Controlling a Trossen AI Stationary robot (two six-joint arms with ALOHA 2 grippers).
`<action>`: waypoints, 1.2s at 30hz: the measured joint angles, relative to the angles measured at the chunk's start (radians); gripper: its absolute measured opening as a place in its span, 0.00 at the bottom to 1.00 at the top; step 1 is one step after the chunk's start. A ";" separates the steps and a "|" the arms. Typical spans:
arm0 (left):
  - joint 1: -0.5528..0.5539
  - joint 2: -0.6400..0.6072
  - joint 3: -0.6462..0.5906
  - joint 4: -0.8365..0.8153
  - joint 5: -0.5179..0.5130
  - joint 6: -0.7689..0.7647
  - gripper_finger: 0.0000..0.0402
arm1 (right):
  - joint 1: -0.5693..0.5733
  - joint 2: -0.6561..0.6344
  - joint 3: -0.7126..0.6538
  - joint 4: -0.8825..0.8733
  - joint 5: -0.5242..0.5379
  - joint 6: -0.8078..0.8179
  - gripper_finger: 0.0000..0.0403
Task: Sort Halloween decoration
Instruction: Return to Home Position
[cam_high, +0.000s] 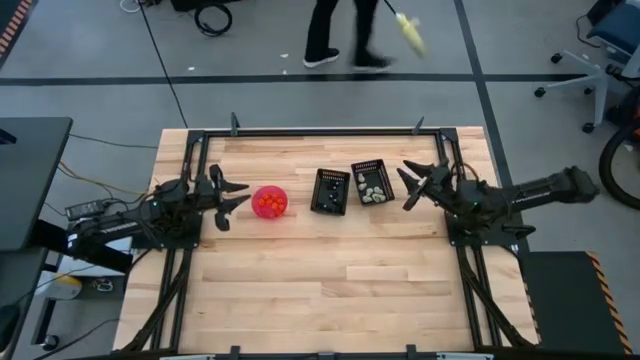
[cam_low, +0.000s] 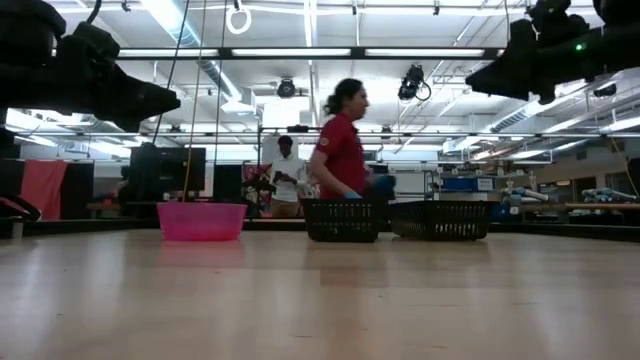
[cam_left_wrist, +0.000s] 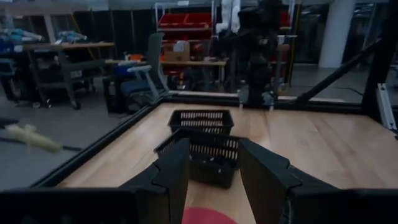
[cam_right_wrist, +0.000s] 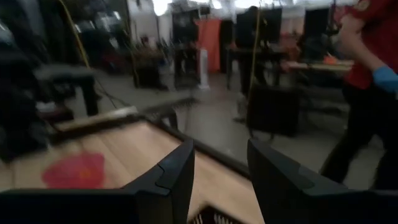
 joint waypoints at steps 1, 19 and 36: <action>-0.007 0.000 0.000 0.006 0.000 0.009 0.35 | 0.024 0.000 0.005 -0.029 0.024 0.020 0.38; -0.050 0.002 0.000 0.170 0.000 -0.029 0.35 | 0.108 -0.055 -0.172 0.107 -0.241 0.165 0.38; -0.050 0.003 0.000 0.146 0.001 -0.019 0.35 | 0.176 -0.272 -0.171 0.004 -0.054 -0.005 0.38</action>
